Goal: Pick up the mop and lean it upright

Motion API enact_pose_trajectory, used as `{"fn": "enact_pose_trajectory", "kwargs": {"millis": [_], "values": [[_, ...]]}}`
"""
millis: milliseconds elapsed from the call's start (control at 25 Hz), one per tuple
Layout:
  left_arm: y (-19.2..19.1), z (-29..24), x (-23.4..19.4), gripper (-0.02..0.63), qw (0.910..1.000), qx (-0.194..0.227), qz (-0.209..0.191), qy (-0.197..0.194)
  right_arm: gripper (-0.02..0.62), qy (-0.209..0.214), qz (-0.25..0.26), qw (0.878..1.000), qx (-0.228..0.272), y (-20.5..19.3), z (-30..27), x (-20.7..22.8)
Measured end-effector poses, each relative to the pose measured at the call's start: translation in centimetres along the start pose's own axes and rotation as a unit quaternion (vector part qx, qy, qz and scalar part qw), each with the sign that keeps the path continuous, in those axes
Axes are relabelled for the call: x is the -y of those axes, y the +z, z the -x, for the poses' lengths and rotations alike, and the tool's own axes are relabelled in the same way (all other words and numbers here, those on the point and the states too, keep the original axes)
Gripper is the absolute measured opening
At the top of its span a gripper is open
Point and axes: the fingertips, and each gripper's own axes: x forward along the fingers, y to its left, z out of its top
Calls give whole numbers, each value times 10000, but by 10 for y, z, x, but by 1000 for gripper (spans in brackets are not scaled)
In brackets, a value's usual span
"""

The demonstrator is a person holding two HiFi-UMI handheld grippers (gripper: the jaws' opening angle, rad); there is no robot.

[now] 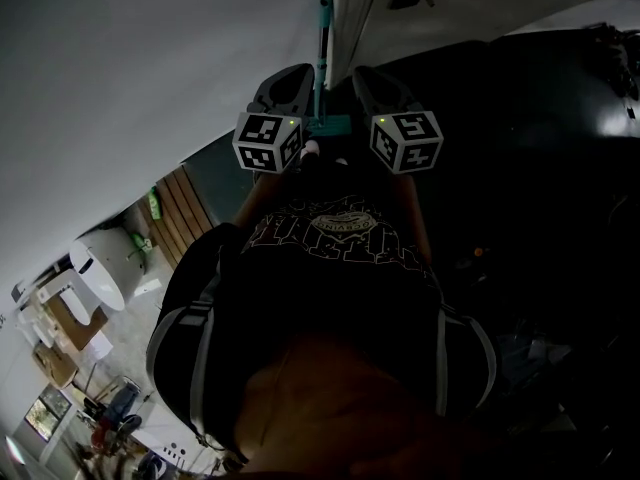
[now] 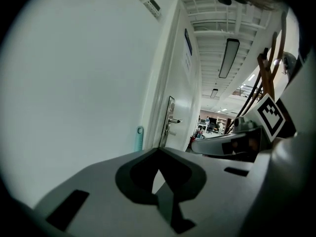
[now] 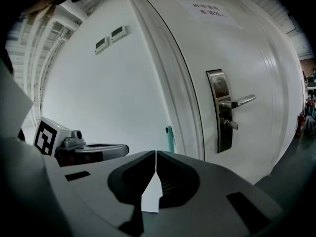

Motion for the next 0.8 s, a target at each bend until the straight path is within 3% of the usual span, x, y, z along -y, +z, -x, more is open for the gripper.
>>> {"fn": "enact_pose_trajectory", "kwargs": {"millis": [800], "values": [[-7, 51, 6, 48, 9997, 119, -23, 220, 20, 390, 274, 9987, -162, -10, 9, -46]]}}
